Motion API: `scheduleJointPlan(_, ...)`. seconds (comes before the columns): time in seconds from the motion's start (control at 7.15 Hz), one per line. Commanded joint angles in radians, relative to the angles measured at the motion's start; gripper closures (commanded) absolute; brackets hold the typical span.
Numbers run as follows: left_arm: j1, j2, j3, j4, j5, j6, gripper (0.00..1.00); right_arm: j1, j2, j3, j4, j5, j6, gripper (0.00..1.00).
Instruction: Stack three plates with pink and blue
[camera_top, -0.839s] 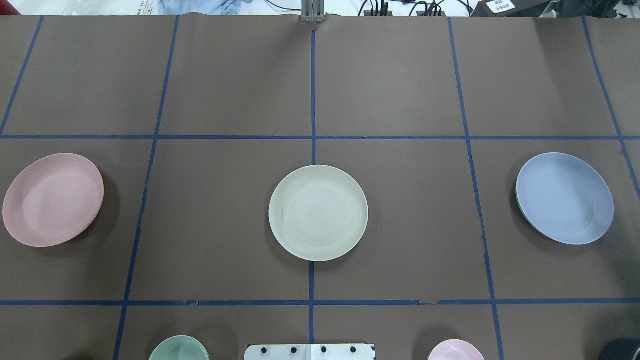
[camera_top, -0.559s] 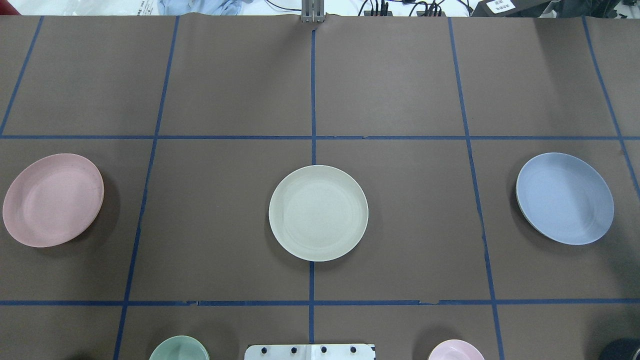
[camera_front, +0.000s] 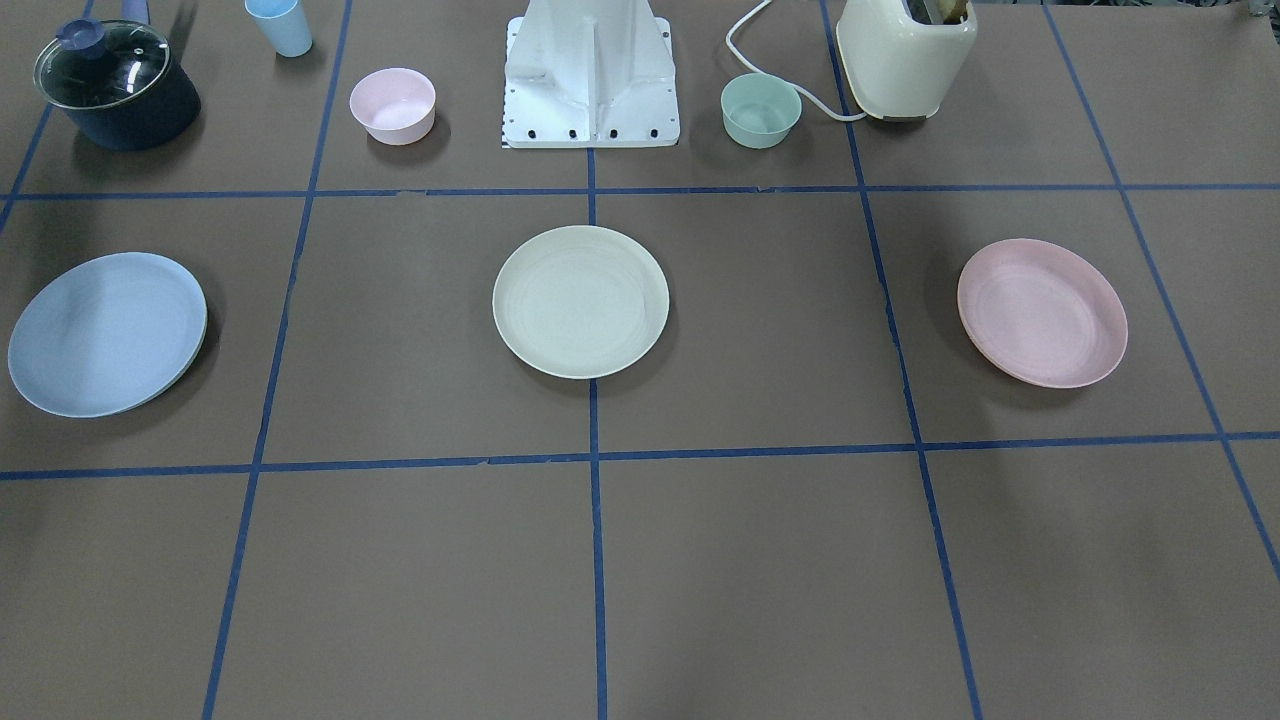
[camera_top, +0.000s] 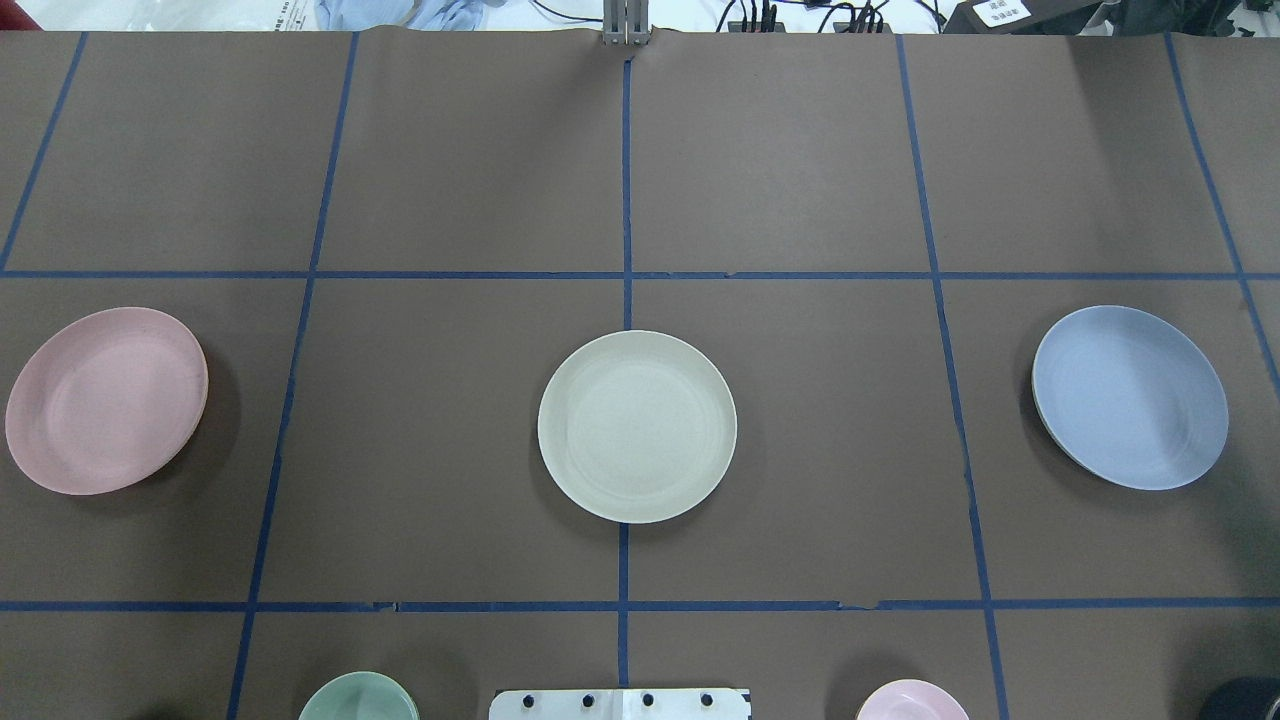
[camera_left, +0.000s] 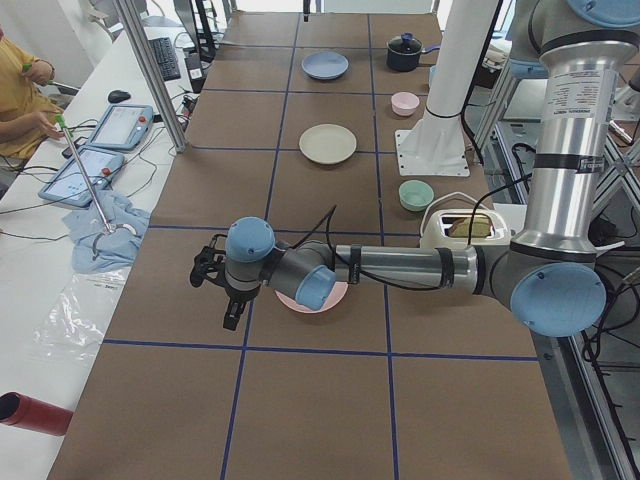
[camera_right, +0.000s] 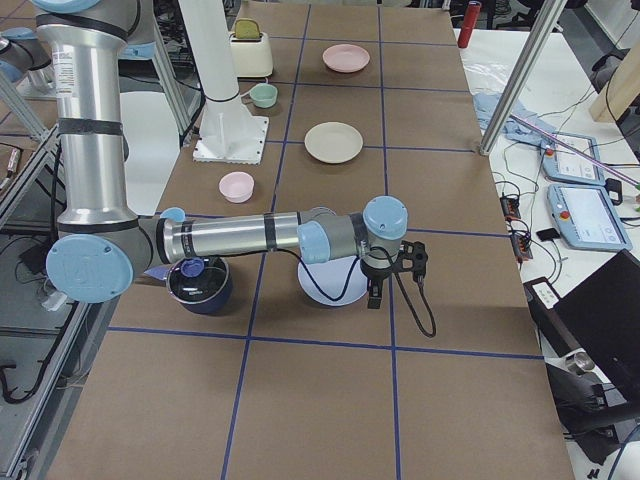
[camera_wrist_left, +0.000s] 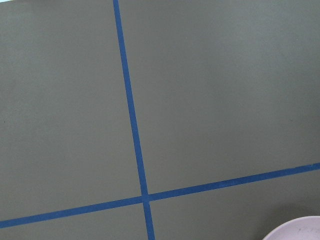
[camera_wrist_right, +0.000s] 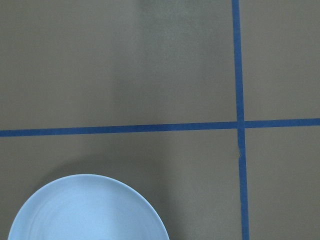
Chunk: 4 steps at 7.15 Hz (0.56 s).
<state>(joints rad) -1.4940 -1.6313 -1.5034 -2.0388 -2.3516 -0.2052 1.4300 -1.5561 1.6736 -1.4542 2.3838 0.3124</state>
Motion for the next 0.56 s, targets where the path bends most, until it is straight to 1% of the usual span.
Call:
scheduleJointPlan(0.0,0.003,0.001,0.003,-0.003,-0.008,-0.002,0.01,-0.002,0.001,-0.008,0.0,-0.002,0.005,0.0)
scheduleJointPlan(0.14,0.003,-0.001,0.008,0.002,-0.008,-0.006,0.01,-0.005,0.008,-0.047,0.017,0.0,0.004,0.0)
scheduleJointPlan(0.28,0.015,-0.001,0.017,0.003,-0.008,-0.008,0.01,-0.005,-0.005,-0.072,0.093,0.0,0.002,0.0)
scheduleJointPlan(0.42,0.073,-0.001,0.025,0.008,-0.008,-0.019,0.01,-0.012,-0.004,-0.116,0.159,0.002,0.001,0.0)
